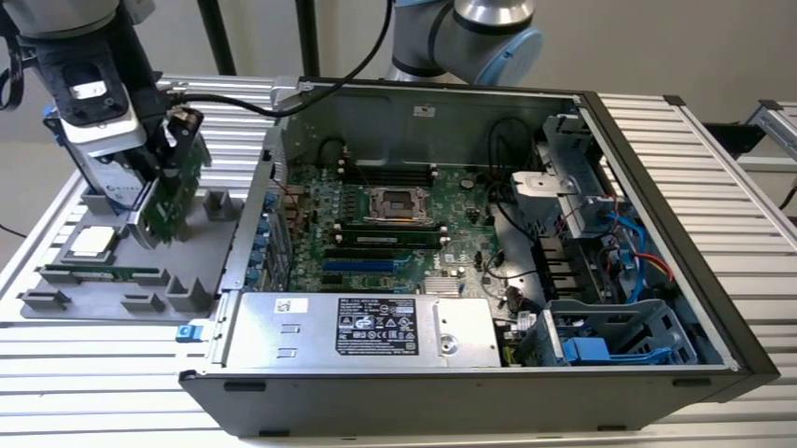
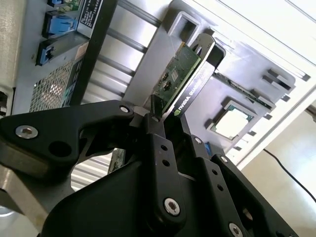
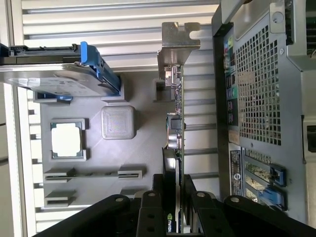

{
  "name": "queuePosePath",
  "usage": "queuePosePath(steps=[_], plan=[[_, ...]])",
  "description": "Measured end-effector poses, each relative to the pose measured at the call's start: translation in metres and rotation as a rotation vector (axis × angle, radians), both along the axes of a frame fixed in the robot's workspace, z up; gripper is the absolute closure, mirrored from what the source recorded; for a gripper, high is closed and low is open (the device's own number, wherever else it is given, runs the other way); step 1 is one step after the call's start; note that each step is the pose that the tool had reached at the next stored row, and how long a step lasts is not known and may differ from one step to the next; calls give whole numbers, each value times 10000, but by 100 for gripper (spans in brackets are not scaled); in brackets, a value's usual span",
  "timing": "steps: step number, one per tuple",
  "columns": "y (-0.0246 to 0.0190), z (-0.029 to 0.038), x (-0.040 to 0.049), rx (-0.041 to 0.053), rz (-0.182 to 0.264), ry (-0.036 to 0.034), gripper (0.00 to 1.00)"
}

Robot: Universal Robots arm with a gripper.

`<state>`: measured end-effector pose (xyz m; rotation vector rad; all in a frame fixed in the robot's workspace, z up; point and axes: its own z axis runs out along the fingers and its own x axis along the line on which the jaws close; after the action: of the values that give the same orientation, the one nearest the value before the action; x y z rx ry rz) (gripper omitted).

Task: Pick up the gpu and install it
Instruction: 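Pick up the gpu and move the gpu toward the slot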

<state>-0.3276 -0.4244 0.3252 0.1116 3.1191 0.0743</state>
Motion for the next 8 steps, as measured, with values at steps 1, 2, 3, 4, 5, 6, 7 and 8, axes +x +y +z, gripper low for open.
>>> queuePosePath(steps=[1,2,3,4,5,6,7,8], plan=[[0,7,0,0,-1,0,100],[0,14,0,0,0,-1,100],[0,21,0,0,0,0,100],[0,29,0,0,0,-1,100],[0,36,0,1,-1,-1,100],[0,46,0,0,0,0,100],[0,56,0,0,0,0,100],[0,66,0,0,0,0,100]])
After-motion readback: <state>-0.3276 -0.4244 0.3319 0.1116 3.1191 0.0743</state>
